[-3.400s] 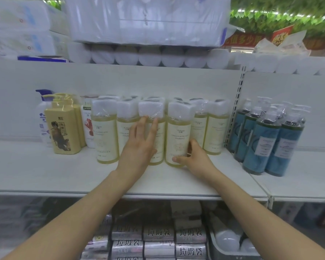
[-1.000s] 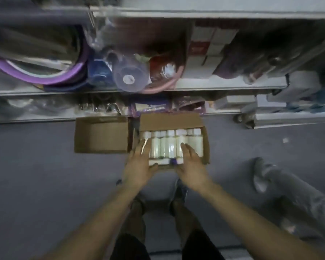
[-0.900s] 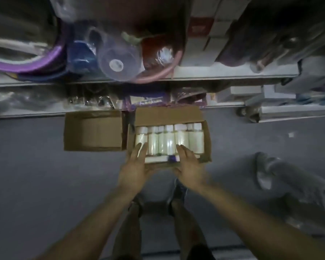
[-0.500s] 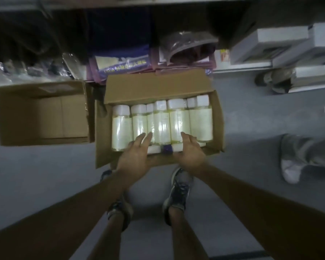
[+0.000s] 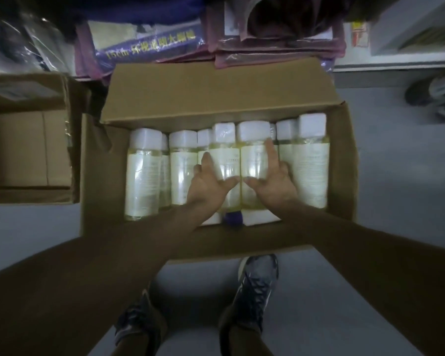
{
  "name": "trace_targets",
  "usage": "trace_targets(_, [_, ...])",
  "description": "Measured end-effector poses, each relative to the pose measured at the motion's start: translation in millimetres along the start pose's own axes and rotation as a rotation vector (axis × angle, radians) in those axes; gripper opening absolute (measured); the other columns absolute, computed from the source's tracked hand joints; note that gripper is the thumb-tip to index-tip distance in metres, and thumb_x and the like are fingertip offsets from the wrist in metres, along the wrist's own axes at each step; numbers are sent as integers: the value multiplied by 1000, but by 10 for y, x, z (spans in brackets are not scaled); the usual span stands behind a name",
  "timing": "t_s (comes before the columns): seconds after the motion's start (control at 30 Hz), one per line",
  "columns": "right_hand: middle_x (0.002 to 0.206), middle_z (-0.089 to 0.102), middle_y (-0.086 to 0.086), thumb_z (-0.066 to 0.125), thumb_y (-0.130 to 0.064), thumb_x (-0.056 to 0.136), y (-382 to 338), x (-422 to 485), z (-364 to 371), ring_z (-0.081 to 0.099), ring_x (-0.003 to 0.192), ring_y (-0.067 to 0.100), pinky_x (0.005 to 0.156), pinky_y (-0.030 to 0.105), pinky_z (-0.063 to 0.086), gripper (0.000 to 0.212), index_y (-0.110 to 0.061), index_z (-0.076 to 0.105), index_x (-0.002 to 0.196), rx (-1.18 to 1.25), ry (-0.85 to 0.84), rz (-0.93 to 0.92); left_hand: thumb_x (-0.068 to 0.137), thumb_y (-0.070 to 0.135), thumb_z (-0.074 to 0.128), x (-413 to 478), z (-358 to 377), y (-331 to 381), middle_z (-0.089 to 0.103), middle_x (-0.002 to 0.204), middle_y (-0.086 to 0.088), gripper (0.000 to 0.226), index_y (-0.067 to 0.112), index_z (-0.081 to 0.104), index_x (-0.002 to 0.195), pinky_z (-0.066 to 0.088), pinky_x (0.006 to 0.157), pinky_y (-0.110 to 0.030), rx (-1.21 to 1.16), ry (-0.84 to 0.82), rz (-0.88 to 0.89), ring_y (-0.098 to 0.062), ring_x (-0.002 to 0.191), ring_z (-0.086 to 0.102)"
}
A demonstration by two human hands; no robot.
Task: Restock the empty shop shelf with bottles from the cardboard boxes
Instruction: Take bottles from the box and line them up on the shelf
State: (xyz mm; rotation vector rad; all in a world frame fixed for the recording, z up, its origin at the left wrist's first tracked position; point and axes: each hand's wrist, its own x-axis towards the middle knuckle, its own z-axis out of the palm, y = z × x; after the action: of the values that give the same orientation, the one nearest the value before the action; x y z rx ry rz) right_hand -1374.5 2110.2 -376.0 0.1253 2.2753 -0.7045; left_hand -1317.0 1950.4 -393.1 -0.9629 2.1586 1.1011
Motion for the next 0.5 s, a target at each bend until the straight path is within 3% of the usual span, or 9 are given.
trace_targets(0.07, [157,34,17,77,-55,92,22,85,11,54,134,41,101,54,51,112,-57,-12,161,-24,22,13,85,61,80,67,49,29,38,160,-12,112,23,15,168,53,102,-48,-27,32,-28,-37,141,50])
trace_targets(0.13, [160,32,17,78,-58,89,16,139,18,56,132,41,92,46,54,117,-55,-12,162,-25,30,21,81,64,82,109,66,50,43,156,-12,115,23,18,167,54,94,-45,-16,50,-42,-36,137,53])
trace_targets(0.2, [159,33,17,82,-56,87,4,161,12,63,107,28,67,27,50,120,-57,-11,162,4,29,22,79,63,85,127,49,68,49,150,-11,115,25,20,166,51,83,-40,-30,51,-61,-35,132,57])
trace_targets(0.27, [154,38,16,86,-53,85,-25,152,-4,51,82,13,57,24,41,122,-60,-9,162,19,21,26,79,59,87,134,19,70,55,142,-10,113,26,21,165,50,75,-36,-54,38,-74,-33,125,61])
trace_targets(0.33, [147,45,17,87,-51,83,-69,119,-29,53,84,13,63,29,46,123,-60,-8,162,-5,19,12,79,54,89,120,-26,68,60,138,-9,111,28,23,165,56,72,-37,-74,16,-73,-31,117,66])
trace_targets(0.43, [142,54,17,90,-48,80,-104,85,-32,65,112,30,87,45,60,128,-57,-7,162,34,22,20,80,48,90,86,-84,40,65,132,-7,108,29,25,164,62,72,-37,-105,-8,-73,-25,104,70])
trace_targets(0.5, [147,54,16,93,-39,78,-118,76,8,63,126,37,98,54,59,129,-46,-3,165,108,64,88,79,50,90,51,-98,21,68,125,-4,107,31,26,162,62,71,-36,-125,-17,-82,-21,97,70])
